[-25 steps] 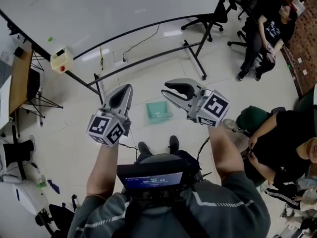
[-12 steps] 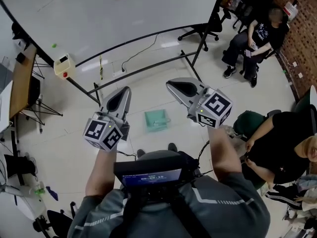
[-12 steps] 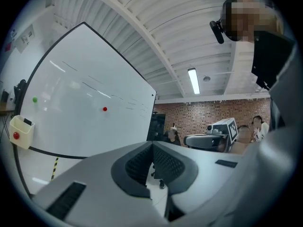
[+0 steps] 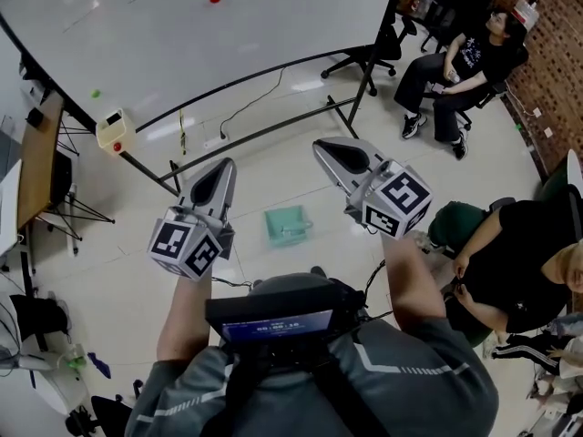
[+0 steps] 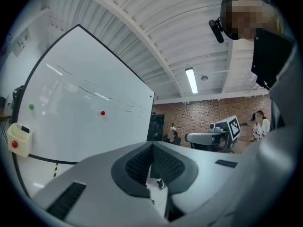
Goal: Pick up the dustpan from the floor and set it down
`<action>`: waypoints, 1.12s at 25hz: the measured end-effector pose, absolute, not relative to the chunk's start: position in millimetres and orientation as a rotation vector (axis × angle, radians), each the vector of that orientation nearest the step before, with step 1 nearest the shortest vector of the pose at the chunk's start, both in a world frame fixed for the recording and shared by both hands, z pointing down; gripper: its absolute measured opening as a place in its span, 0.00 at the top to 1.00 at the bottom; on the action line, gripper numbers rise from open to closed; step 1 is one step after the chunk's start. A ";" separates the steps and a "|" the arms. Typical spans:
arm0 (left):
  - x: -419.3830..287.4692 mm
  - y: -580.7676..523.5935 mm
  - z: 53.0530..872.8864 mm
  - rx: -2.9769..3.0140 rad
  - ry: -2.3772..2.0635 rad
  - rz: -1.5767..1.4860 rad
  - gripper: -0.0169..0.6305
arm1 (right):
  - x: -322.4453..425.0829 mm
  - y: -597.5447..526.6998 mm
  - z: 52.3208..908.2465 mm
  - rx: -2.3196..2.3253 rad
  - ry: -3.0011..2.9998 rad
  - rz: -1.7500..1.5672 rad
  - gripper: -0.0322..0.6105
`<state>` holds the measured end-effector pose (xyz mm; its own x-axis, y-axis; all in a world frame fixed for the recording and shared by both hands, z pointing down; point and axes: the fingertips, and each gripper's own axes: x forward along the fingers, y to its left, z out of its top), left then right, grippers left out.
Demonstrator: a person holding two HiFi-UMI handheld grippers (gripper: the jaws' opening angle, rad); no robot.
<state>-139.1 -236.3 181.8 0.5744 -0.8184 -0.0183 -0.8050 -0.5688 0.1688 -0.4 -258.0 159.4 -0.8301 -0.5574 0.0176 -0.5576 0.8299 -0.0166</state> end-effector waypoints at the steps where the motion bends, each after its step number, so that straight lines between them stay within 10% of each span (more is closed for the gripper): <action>1: -138.8 -237.0 179.5 2.661 -1.377 -0.146 0.92 | -0.6 -258.2 159.3 0.914 -2.990 0.032 0.92; 28: -140.0 -238.7 172.1 2.672 -1.388 -0.149 0.92 | 0.9 -263.5 156.9 0.938 -2.975 0.025 0.92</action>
<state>-140.0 -238.7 172.1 0.5730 -0.8190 -0.0287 -0.8066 -0.5698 0.1575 0.9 -263.5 156.9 -0.8190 -0.5732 0.0259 -0.5735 0.8192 -0.0086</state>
